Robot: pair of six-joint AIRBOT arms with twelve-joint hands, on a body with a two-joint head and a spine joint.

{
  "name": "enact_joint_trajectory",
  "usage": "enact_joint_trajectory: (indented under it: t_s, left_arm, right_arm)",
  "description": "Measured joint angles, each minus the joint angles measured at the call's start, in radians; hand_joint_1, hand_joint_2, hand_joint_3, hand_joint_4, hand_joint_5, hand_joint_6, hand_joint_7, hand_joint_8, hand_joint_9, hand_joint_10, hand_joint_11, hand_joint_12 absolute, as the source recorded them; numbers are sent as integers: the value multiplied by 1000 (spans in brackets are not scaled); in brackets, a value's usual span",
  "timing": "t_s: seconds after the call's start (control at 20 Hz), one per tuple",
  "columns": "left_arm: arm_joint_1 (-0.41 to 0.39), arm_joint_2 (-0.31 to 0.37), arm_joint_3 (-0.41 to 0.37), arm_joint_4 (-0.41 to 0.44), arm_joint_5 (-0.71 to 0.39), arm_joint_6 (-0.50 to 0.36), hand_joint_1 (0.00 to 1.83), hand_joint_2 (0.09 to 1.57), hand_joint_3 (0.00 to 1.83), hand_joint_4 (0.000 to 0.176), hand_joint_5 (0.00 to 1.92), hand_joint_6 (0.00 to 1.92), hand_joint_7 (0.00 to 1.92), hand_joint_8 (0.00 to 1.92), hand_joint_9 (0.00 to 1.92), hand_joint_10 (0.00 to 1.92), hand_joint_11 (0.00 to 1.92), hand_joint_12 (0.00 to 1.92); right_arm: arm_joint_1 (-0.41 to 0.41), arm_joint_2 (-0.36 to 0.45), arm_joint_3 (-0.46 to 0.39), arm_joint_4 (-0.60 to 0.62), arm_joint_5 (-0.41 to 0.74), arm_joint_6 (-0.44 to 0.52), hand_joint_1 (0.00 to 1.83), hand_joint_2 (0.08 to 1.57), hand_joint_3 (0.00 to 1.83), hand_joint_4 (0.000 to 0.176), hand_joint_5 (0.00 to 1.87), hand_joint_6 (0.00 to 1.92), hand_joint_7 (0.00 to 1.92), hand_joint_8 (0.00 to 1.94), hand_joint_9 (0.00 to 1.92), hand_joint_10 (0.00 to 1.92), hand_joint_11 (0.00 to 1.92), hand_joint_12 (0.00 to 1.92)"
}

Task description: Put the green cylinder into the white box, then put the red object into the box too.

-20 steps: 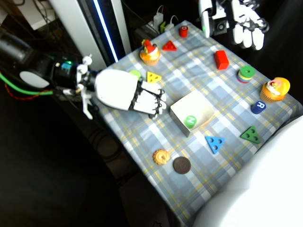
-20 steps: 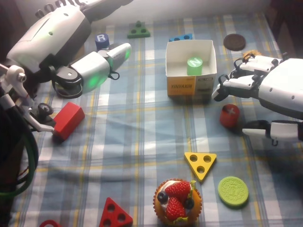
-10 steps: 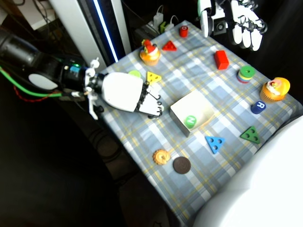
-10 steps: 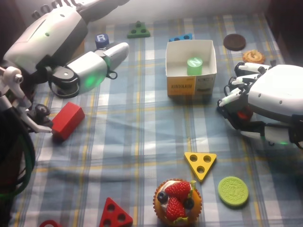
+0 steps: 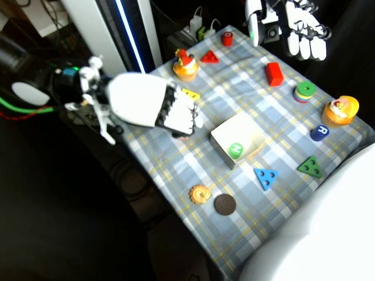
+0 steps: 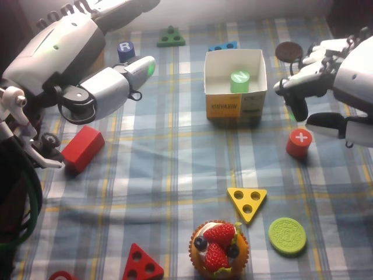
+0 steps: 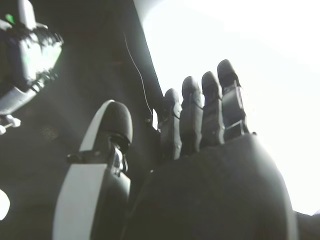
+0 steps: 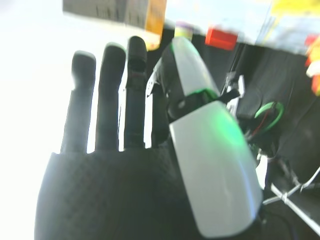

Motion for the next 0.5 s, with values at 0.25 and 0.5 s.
enact_joint_trajectory:
  t_s: [0.25,0.5]
  left_arm:
    - [12,4,-4,-10,-3,0,633,1437,1,58,266,0,220,1,0,261,0,257]
    - [28,10,-6,-24,-16,0,664,1429,0,36,276,3,225,3,0,268,0,265]
  right_arm:
    - [-2,18,-10,9,6,0,1031,1163,0,0,286,974,381,1038,167,1347,7,1847]
    - [-16,17,-12,11,-94,-35,953,1084,0,0,162,521,258,327,0,1024,0,1641]
